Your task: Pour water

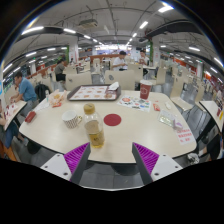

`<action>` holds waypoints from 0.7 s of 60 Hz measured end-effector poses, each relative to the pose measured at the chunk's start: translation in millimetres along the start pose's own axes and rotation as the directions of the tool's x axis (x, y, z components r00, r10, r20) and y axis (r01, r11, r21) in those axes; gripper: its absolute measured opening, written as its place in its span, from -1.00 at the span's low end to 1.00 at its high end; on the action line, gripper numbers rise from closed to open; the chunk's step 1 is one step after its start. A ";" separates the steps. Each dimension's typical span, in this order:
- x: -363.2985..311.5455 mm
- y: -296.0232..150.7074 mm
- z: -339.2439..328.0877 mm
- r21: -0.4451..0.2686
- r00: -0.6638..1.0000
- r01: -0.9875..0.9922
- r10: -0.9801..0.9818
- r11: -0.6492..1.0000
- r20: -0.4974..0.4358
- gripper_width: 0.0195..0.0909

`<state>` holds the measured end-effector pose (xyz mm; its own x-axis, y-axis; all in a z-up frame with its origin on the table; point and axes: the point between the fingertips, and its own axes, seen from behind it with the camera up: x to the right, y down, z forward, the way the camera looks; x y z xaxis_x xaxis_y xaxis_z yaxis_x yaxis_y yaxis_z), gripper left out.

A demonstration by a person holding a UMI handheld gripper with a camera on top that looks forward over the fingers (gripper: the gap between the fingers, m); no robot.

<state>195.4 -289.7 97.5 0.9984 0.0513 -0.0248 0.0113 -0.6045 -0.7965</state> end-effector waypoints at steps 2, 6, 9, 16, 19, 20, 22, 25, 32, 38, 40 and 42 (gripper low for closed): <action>-12.7 -0.9 7.2 0.011 1.000 -0.008 0.008 1.000 0.013 0.85; -31.6 -5.6 24.3 0.042 0.999 -0.025 0.023 0.999 0.031 0.84; -39.3 -10.3 38.3 0.067 0.999 -0.033 0.031 0.997 0.031 0.84; -52.6 -19.9 75.5 0.127 0.998 -0.064 0.061 0.990 0.023 0.84; -55.8 -22.4 90.4 0.145 0.998 -0.065 0.063 0.987 0.019 0.76; -56.2 -23.2 94.8 0.153 0.998 -0.064 0.063 0.986 0.012 0.72; -56.8 -24.2 103.6 0.163 0.998 -0.061 0.061 0.985 0.000 0.63; -58.2 -26.1 115.6 0.181 0.999 -0.048 0.051 0.982 -0.012 0.39; -55.7 -32.7 126.7 0.241 0.999 0.008 0.005 0.970 -0.053 -0.19; -59.9 -35.6 127.2 0.268 0.998 0.038 -0.022 0.963 -0.062 -0.32; -61.8 -35.1 126.8 0.272 0.997 0.051 -0.034 0.961 -0.067 -0.39; -64.2 -35.5 126.7 0.270 0.997 0.063 -0.047 0.961 -0.066 -0.39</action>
<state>123.8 -170.8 50.9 0.9982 0.0273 0.0528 0.0591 -0.3627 -0.9300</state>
